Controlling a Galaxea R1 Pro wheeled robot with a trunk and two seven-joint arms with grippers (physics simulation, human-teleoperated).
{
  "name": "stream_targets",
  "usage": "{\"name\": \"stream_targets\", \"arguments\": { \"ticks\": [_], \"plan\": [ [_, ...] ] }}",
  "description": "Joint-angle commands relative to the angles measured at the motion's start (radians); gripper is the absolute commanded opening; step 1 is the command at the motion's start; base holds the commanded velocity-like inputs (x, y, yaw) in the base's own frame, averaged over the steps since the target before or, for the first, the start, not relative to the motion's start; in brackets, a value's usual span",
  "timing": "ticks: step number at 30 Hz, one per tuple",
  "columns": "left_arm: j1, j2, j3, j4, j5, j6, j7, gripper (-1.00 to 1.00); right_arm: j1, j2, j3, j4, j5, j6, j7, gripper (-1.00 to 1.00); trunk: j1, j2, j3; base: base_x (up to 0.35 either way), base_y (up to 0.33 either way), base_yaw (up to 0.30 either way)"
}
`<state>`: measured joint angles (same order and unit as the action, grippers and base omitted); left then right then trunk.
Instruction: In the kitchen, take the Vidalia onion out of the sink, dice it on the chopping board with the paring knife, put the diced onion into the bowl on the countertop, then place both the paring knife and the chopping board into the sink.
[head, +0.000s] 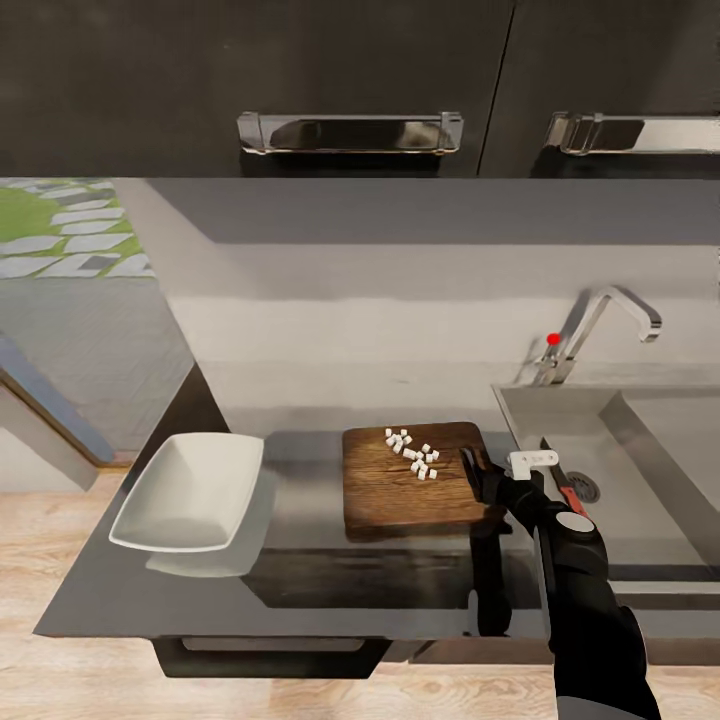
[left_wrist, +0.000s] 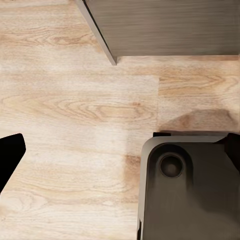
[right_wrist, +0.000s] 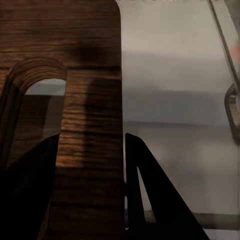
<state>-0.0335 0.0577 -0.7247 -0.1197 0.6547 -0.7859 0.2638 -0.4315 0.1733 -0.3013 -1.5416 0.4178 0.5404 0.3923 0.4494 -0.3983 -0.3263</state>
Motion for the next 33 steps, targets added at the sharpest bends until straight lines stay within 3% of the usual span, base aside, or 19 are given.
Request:
{"name": "stream_targets", "arguments": {
  "ticks": [1,6,12,33],
  "plan": [
    [0.0,0.001,-0.009,-0.001,0.001,-0.001,0.009,1.0,-0.001,0.001,-0.002,-0.002,0.01,0.003,0.009,-1.0,0.001,-0.002,0.0,0.0,0.0,0.0],
    [0.0,0.001,-0.008,0.005,0.001,-0.001,0.009,1.0,-0.001,0.001,-0.002,-0.002,0.011,0.016,0.007,-1.0,0.001,-0.002,0.008,0.0,0.0,0.0],
    [0.0,0.001,-0.007,0.012,0.0,-0.001,0.009,1.0,-0.001,0.001,-0.002,-0.002,0.013,0.086,0.008,-1.0,0.001,-0.002,0.017,0.0,0.0,0.0],
    [0.0,0.001,-0.007,0.012,0.0,-0.001,0.009,1.0,-0.001,0.001,0.001,-0.002,0.013,0.081,0.011,-1.0,0.001,-0.002,0.051,0.0,0.0,0.0]
  ]
}}
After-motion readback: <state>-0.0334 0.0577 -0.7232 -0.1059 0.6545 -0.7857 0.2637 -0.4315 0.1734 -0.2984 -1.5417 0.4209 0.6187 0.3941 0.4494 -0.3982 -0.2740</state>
